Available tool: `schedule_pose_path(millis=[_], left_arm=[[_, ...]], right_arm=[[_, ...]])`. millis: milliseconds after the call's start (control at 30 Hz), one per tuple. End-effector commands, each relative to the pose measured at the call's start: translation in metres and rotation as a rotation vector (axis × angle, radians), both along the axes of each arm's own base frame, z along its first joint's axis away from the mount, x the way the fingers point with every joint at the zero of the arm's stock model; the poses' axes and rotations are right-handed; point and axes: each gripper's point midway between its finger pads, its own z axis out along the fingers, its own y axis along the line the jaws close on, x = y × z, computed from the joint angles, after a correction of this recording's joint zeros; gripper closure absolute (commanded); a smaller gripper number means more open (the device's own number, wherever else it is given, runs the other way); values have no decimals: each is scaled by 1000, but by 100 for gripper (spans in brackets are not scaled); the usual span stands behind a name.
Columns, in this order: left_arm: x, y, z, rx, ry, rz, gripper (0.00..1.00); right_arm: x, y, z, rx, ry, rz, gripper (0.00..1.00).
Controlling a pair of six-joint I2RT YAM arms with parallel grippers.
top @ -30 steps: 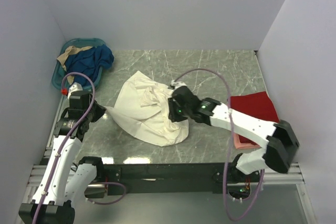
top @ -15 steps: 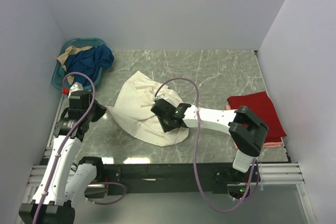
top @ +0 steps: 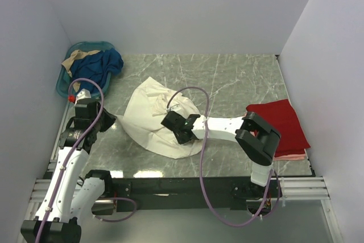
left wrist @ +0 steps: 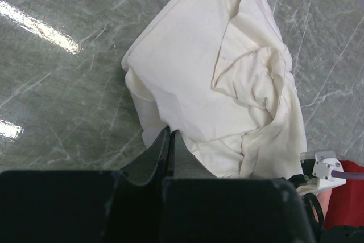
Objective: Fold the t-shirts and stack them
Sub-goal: Flatten the tshirt out
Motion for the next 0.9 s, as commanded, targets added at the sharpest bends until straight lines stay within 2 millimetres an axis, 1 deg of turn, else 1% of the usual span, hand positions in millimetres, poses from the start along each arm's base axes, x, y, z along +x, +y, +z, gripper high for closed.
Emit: schedule_pose_path(millis=[0,33,67,100,133,167,200,233,267,300,333,367,400,467,500,533,567,633,667,733,767,833,867], left_arm=[[6,0,13,15,-54,-17,99],[7,2,15,25,-56,-17,99],[8,3,17,31,-59,-12,99],[9,4,23,37,-73,-9,99],[9,6,25,46,-71,-3,99],[10,7,28,52,-77,1,99],[11,8,35,56,-92,3,99],[11,10,39,65,-102,6,99],[11,11,41,71,-106,9,99],[11,13,48,78,-121,14,99],[10,14,49,87,-118,19,99],[10,17,52,95,-123,28,99],[10,19,58,103,-136,34,99],[9,20,61,108,-139,40,99],[9,20,64,106,-147,41,99],[8,20,66,104,-153,41,99],[8,20,66,102,-152,42,99],[6,20,68,101,-156,46,99],[5,21,67,100,-153,48,99],[3,22,67,104,-153,57,99],[2,23,67,105,-155,60,99],[-1,26,67,112,-152,74,99],[-2,27,68,115,-152,79,99]], right_arm=[[22,-10,26,-10,-97,-81,82],[26,-12,33,3,-103,-94,90],[36,-16,49,44,-119,-123,100],[39,-21,58,61,-124,-141,100],[44,-25,68,87,-131,-156,100],[52,-35,87,148,-145,-191,100],[56,-40,97,189,-151,-207,100],[61,-49,107,221,-157,-228,100],[62,-59,127,277,-186,-248,100],[71,-75,137,317,-195,-292,100],[73,-84,146,347,-211,-313,100],[70,-95,164,398,-243,-330,100],[76,-111,172,432,-259,-372,100],[70,-131,189,494,-300,-422,100],[68,-139,194,514,-312,-440,100],[66,-148,197,533,-322,-465,100],[56,-155,201,566,-339,-487,100],[42,-160,197,601,-332,-498,100],[29,-162,188,634,-319,-511,100],[13,-164,174,666,-282,-527,100],[0,-163,162,704,-248,-539,100],[-14,-164,149,738,-216,-559,100],[-24,-166,137,769,-200,-584,99]])
